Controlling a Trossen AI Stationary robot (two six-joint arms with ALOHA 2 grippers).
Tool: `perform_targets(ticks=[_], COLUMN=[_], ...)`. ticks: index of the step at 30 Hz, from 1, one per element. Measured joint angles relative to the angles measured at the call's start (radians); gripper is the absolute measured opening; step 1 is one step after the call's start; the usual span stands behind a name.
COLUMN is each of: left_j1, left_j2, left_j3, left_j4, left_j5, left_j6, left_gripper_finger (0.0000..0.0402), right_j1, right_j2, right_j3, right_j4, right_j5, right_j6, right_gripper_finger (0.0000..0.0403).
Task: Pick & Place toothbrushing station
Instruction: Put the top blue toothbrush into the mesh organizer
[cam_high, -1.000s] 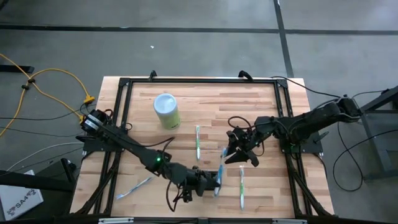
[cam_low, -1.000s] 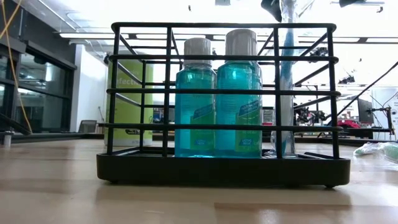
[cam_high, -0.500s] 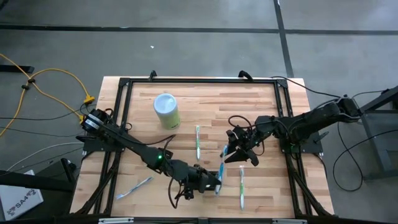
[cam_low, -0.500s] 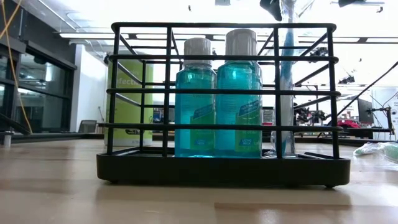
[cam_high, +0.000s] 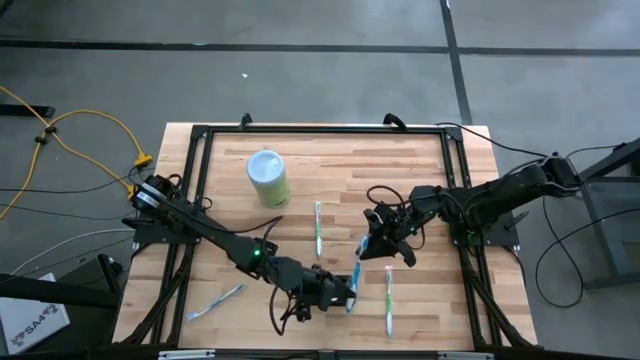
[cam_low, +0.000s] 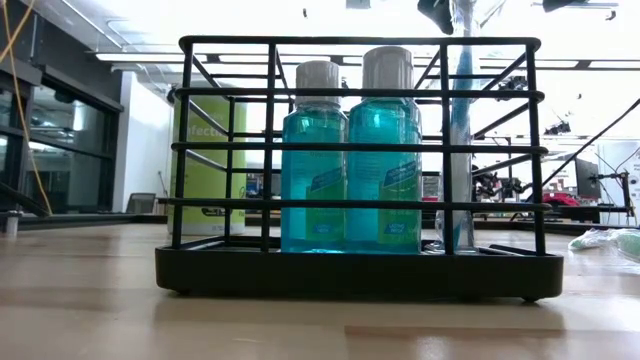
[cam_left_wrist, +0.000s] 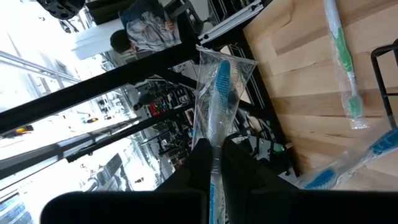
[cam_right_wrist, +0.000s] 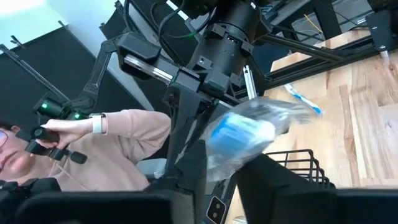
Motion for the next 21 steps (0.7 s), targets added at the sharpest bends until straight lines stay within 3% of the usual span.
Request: perform_targets(ticks=[7,21], left_j1=[0.000,0.000], left_j2=[0.000,0.000], left_j3=[0.000,0.000], left_j4=[-0.004,-0.004], left_j5=[0.000,-0.003], left_j6=[0.003,0.000], left_gripper_finger=[0.0007,0.0007], right_j1=[0.000,0.000], right_j2=[0.000,0.000], right_j3=[0.000,0.000], right_j4=[0.005,0.004], right_j5=[-0.012,-0.010], right_j6=[0.000,-0.003], right_gripper_finger=[0.0014,0.0013])
